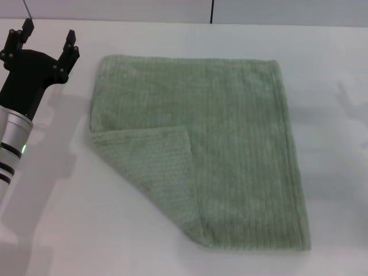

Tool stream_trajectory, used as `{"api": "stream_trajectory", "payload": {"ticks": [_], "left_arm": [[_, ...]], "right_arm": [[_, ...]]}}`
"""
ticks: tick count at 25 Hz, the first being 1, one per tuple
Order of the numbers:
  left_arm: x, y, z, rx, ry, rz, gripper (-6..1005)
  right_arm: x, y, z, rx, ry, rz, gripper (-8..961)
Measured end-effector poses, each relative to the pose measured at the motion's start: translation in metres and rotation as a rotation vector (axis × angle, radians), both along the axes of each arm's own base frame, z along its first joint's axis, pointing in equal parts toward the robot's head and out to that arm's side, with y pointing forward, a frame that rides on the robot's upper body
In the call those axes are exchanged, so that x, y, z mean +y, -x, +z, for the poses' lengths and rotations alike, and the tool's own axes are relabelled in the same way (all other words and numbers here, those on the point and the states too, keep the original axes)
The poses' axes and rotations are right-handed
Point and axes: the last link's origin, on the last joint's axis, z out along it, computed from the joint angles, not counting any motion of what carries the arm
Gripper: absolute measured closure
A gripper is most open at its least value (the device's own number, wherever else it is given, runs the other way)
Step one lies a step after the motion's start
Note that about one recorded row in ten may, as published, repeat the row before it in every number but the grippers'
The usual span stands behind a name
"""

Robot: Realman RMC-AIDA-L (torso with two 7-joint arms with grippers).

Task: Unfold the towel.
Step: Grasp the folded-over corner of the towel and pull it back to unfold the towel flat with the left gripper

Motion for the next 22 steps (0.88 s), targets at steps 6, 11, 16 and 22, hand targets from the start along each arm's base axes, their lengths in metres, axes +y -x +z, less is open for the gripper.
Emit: {"api": "stream_trajectory", "payload": {"ticks": [6,11,16,22], "left_arm": [[-0.001,0.000,-0.001,0.002,0.005,-0.002,217],[-0.001,0.000,-0.001,0.003,0.007,-0.002,218],[0.001,-0.001,-0.002,0.004,0.010,0.000,219],[0.004,-0.002,-0.002,0.004,0.013,0.003,221]], "right_arm": [[-0.002,0.000,-0.001,0.000,0.003,0.000,215],[-0.003,0.000,-0.002,-0.002,0.006,0.006,227],[0.001,0.004,-0.004,-0.009,0.017,0.018,238],[0.014,0.012,-0.013,-0.012,0.091,0.016,252]]}}
